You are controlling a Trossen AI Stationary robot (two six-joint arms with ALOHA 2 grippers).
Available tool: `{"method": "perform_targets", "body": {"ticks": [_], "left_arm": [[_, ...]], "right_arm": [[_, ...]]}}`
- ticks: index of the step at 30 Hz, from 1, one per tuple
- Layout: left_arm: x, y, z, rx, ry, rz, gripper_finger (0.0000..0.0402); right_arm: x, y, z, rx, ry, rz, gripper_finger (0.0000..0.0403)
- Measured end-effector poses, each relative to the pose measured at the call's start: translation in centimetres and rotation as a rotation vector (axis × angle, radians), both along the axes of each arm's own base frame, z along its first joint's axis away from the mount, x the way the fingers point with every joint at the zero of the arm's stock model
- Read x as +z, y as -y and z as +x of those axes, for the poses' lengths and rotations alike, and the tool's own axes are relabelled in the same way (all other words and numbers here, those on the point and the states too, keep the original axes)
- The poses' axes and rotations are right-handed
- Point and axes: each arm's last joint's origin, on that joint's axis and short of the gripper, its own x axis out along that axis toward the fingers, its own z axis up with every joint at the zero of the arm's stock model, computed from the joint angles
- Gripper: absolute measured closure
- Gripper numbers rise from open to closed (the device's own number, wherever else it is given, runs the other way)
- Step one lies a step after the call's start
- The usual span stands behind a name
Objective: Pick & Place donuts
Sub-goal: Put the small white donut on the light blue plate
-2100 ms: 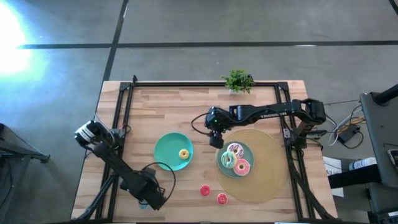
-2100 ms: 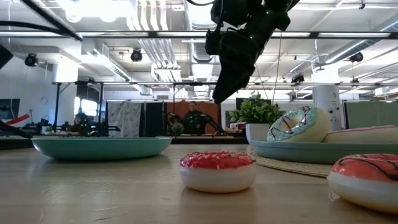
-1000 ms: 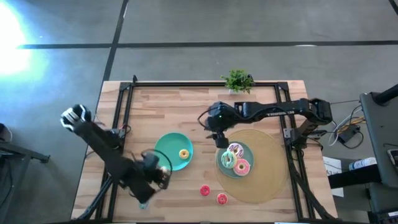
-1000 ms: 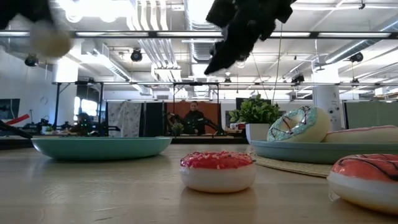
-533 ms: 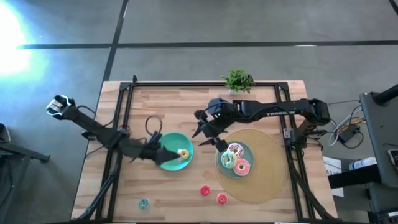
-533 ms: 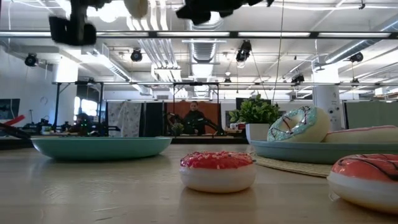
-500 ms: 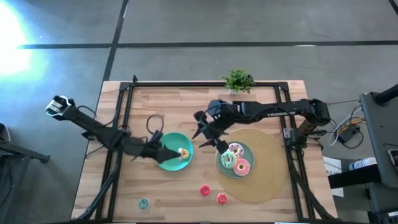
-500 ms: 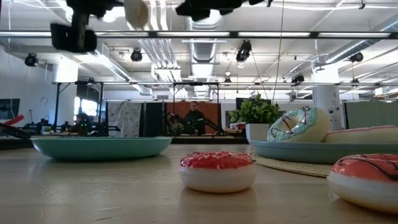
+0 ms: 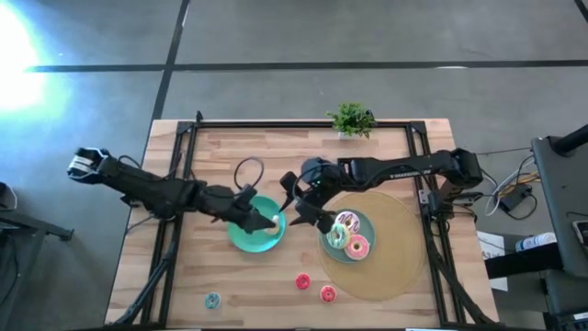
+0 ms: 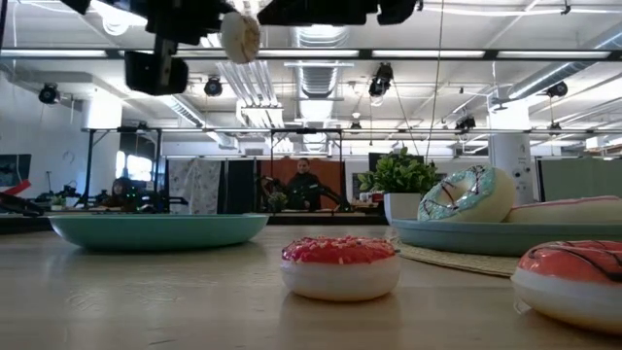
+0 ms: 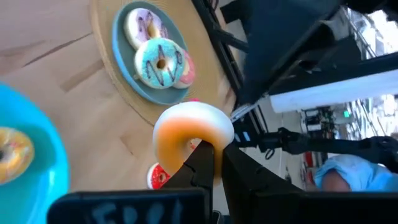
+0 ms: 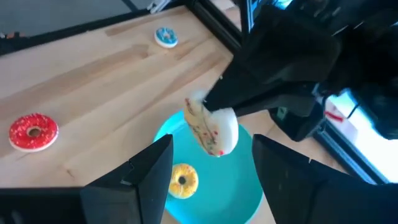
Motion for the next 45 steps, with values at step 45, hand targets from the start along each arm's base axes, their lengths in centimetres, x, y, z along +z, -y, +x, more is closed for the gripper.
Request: {"method": "perform_targets", "body": {"ticks": [45], "left_arm": [[0.9,-1.1,2.5,-0.096,-0.044,0.090,0.0401]], "right_arm": [[-2.9,-0.3,1.7,-0.053,-0.072,0.033,0.0278]]}}
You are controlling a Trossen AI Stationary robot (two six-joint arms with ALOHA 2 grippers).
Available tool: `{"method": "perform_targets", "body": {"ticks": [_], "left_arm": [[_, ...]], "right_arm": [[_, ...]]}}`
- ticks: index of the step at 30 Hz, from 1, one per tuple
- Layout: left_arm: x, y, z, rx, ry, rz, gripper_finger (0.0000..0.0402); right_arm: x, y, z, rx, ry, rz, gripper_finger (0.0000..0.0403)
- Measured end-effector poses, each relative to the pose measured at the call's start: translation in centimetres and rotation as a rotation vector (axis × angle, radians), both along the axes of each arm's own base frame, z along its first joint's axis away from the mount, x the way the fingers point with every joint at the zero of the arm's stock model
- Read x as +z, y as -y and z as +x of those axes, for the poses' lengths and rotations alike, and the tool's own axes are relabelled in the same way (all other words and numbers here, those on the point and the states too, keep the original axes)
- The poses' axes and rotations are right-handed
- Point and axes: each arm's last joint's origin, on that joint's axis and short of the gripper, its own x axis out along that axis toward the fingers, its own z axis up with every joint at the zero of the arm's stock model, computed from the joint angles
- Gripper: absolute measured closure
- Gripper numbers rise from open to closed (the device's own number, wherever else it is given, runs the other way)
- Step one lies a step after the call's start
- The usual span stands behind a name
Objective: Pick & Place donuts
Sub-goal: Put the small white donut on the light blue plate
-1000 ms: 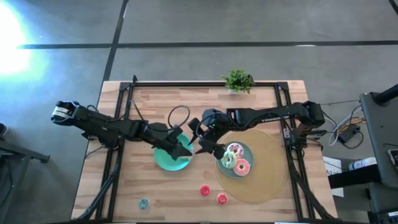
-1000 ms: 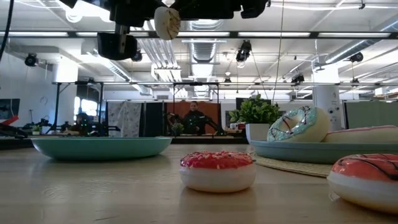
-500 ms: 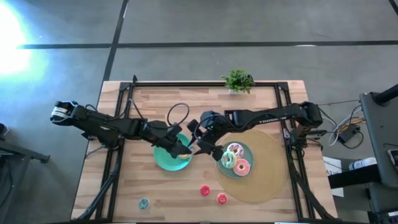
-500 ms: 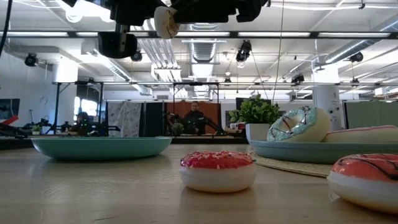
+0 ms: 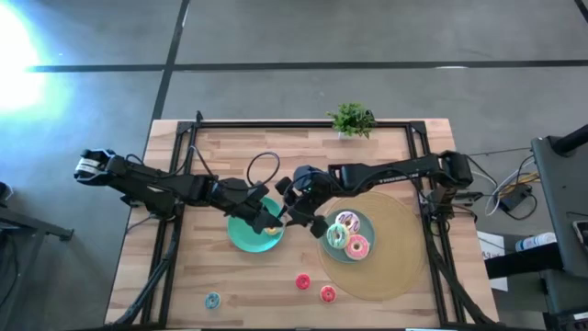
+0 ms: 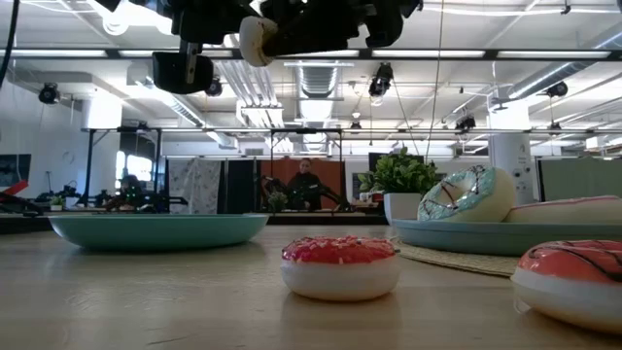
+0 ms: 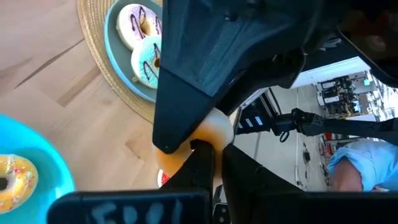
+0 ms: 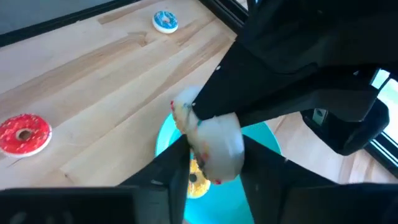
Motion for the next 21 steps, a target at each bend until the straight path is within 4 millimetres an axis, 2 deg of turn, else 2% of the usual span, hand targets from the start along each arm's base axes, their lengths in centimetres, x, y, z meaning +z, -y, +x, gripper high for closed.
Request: {"method": "perform_targets", "body": {"ticks": [4,9,14,18,21], "left_arm": [[-0.3,-0.1,-0.1,0.053,-0.033,-0.002,0.0391],[-1.1,-0.1,-0.6,0.095,-0.143,-0.021,0.0333],[-1.5,0.3,-1.5,0.101,-0.221,0.012,0.0280],[-1.3,0.7,-3.1,0.201,-0.270,0.111,0.0274],[-0.6,1.1,-4.7,0.325,-0.297,0.206,0.0274]], "right_arm": [[-0.5,0.0,0.2,-0.025,-0.026,0.023,0.0321],[-1.0,0.2,0.3,-0.055,-0.059,0.046,0.0358],[-1.7,0.7,0.5,-0.137,-0.128,0.137,0.0370],[-3.0,1.7,1.0,-0.264,-0.228,0.281,0.0371],[-4.8,2.7,1.8,-0.400,-0.327,0.425,0.0370]]}}
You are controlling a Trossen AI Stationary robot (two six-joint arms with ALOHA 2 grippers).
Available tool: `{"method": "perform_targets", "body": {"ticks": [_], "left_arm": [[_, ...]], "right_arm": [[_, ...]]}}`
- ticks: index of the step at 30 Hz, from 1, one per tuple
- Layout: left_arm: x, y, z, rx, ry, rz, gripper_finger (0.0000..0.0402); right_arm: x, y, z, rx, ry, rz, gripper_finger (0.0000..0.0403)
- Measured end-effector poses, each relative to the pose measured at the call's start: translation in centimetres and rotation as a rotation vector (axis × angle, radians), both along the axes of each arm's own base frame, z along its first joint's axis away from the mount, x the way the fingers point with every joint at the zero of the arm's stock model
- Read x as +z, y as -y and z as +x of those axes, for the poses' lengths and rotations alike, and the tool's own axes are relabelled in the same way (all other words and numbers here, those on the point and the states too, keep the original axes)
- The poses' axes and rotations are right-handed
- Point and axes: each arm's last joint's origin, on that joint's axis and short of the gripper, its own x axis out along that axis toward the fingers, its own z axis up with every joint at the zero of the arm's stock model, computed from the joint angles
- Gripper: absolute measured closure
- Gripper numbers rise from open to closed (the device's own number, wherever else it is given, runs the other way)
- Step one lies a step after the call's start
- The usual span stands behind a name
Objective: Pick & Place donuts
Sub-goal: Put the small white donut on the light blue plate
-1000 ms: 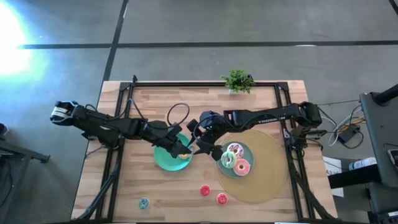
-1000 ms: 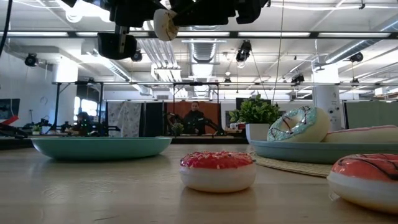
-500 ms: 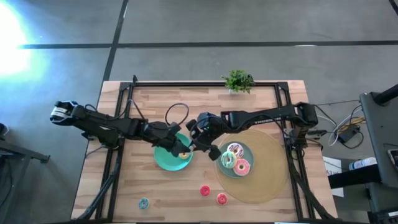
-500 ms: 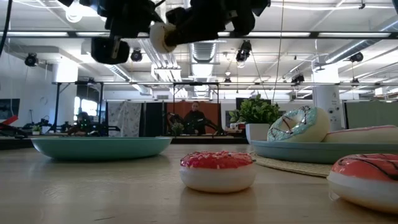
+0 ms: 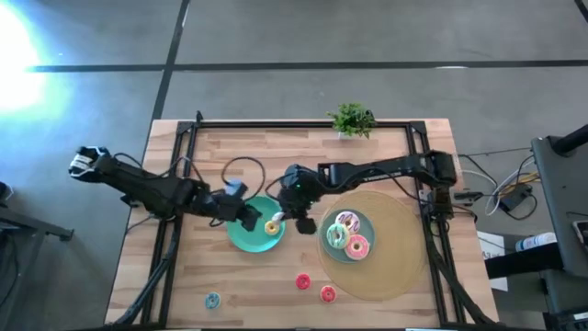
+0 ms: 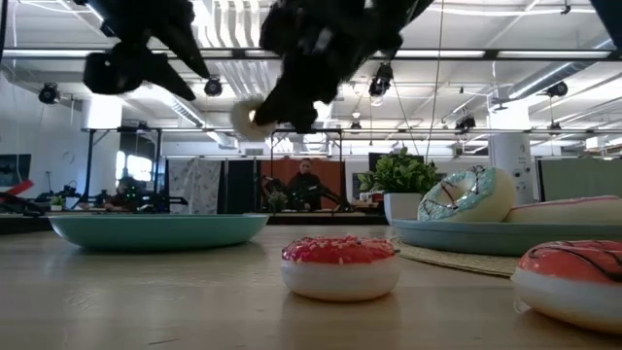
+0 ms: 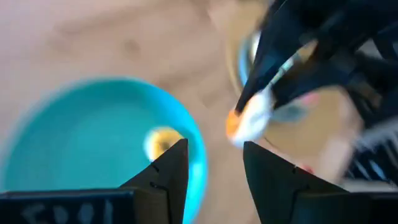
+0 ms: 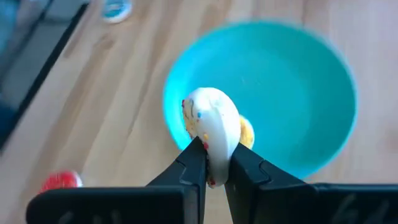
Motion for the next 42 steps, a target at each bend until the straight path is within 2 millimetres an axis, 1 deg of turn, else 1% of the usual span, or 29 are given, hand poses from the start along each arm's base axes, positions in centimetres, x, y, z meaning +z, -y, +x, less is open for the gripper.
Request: {"method": "perform_targets", "body": {"ticks": [3,7,10,12,16,19,22,25,28,31,33,38,42], "left_arm": [[1.0,0.8,-1.3,0.070,0.031,0.096,0.0274],[2.3,1.9,-2.3,0.104,0.117,0.181,0.0274],[2.4,2.3,-2.6,0.097,0.127,0.189,0.0274],[2.3,2.4,-2.8,0.101,0.123,0.177,0.0274],[1.9,2.3,-3.2,0.134,0.078,0.167,0.0274],[1.7,2.2,-3.7,0.148,0.054,0.204,0.0274],[1.9,2.0,-4.3,0.157,0.048,0.242,0.0274],[2.3,1.5,-5.4,0.167,0.051,0.274,0.0274],[2.8,0.9,-6.6,0.167,0.055,0.293,0.0274],[3.2,0.3,-7.7,0.162,0.059,0.305,0.0274],[3.5,0.0,-8.2,0.154,0.060,0.311,0.0274],[3.6,-0.5,-9.3,0.107,0.027,0.315,0.0274],[3.2,-0.4,-9.7,0.026,-0.040,0.300,0.0274]], "right_arm": [[-1.9,1.3,1.3,-0.151,-0.103,0.154,0.0370],[-4.3,2.7,3.7,-0.239,-0.208,0.360,0.0370],[-5.6,3.3,5.4,-0.292,-0.243,0.418,0.0369],[-5.9,3.7,6.4,-0.320,-0.257,0.448,0.0369],[-6.1,4.4,7.8,-0.353,-0.303,0.453,0.0369],[-6.3,4.4,8.5,-0.357,-0.353,0.441,0.0369],[-6.9,4.4,9.1,-0.358,-0.392,0.434,0.0369],[-7.7,4.4,9.4,-0.372,-0.441,0.428,0.0369],[-8.0,4.5,9.5,-0.386,-0.458,0.395,0.0364],[-7.7,4.6,9.5,-0.389,-0.431,0.327,0.0343],[-7.5,4.7,9.5,-0.390,-0.409,0.279,0.0320],[-7.0,4.7,9.6,-0.389,-0.393,0.264,0.0258],[-6.7,4.7,9.6,-0.345,-0.371,0.229,0.0221]]}}
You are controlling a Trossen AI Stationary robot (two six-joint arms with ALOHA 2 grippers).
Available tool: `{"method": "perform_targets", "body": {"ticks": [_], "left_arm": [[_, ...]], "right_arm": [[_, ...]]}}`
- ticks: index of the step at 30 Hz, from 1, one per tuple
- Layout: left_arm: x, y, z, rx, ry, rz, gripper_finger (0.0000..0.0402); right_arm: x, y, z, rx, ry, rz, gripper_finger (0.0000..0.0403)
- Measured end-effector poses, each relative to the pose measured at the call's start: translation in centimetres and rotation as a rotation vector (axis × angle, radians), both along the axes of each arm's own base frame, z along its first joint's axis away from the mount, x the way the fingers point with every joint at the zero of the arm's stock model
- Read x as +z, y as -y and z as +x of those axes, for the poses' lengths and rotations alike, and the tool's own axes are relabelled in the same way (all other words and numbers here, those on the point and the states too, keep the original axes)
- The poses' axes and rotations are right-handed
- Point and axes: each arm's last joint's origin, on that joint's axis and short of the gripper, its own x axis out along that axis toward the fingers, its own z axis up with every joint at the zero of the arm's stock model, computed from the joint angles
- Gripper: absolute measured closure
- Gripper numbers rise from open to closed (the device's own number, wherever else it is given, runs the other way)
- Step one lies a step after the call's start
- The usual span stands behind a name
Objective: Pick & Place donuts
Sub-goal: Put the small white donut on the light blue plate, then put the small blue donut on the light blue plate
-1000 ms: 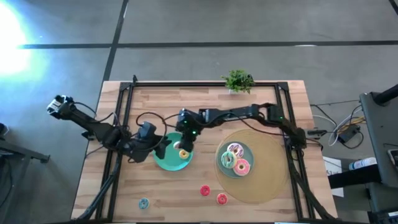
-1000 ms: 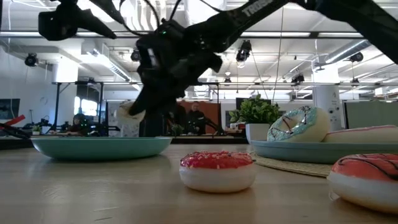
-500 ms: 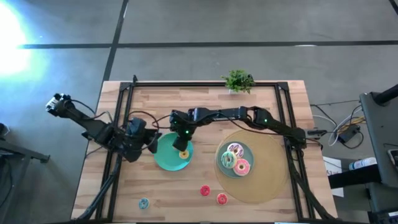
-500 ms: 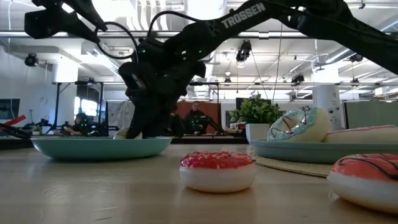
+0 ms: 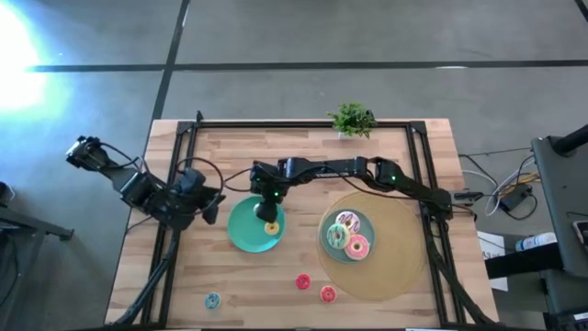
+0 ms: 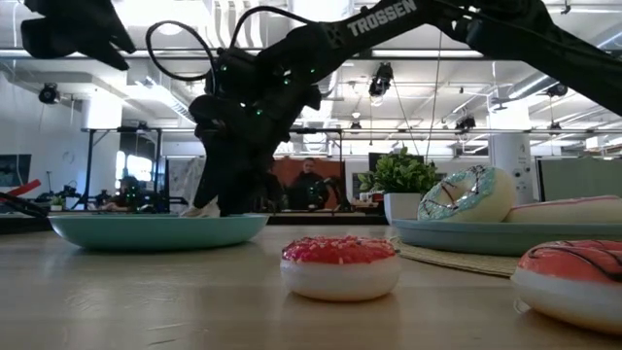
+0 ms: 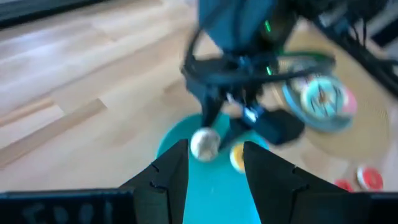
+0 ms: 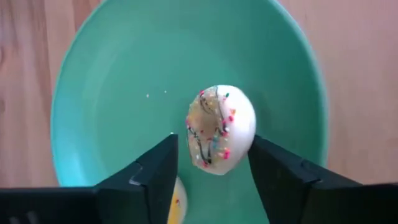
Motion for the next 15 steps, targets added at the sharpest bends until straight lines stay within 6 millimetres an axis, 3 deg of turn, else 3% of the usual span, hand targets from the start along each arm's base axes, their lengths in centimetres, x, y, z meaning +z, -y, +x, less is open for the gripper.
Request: {"method": "perform_targets", "body": {"ticks": [5,8,15], "left_arm": [[-0.3,0.9,-0.1,-0.125,-0.070,-0.057,0.0274],[-0.7,1.9,-0.3,-0.221,-0.147,-0.179,0.0274],[-3.4,6.0,0.3,-0.373,-0.406,-0.383,0.0274]], "right_arm": [[2.3,0.2,-0.4,0.035,0.049,-0.130,0.0200],[3.7,0.4,-0.9,0.086,0.067,-0.199,0.0197],[7.2,0.6,-2.4,0.203,0.095,-0.365,0.0197]]}}
